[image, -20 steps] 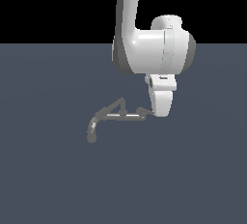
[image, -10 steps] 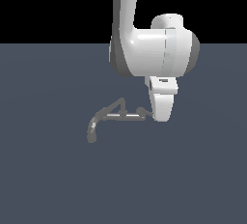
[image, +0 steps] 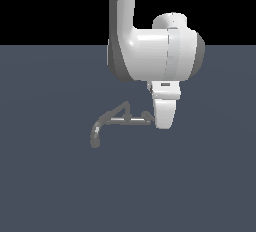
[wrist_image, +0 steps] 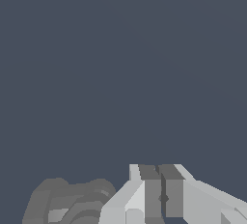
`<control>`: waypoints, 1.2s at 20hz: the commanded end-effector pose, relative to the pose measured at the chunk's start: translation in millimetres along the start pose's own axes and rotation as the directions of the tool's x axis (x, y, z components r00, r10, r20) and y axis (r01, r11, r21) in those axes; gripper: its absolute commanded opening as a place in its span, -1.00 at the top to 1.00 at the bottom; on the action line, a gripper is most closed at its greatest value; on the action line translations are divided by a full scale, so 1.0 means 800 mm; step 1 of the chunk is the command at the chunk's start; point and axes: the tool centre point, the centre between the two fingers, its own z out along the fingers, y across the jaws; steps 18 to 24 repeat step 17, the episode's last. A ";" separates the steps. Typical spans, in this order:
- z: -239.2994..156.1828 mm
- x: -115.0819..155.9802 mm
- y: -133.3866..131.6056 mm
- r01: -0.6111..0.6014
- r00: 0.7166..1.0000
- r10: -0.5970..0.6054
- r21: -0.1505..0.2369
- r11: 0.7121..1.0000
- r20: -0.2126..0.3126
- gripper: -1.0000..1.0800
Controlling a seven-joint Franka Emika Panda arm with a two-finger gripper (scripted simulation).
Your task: Turn on the faucet by rotating a designated handle.
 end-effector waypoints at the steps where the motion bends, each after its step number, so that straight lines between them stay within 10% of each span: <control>1: 0.000 -0.047 0.000 0.044 0.999 -0.044 -0.001 0.999 0.010 1.00; 4: -0.001 -0.065 0.000 0.052 0.999 -0.052 -0.001 0.999 0.012 1.00; 5: 0.001 -0.016 0.004 -0.007 1.000 0.007 -0.010 1.000 -0.002 1.00; 24: -0.002 -0.096 -0.034 0.052 0.999 -0.052 -0.002 0.999 0.012 1.00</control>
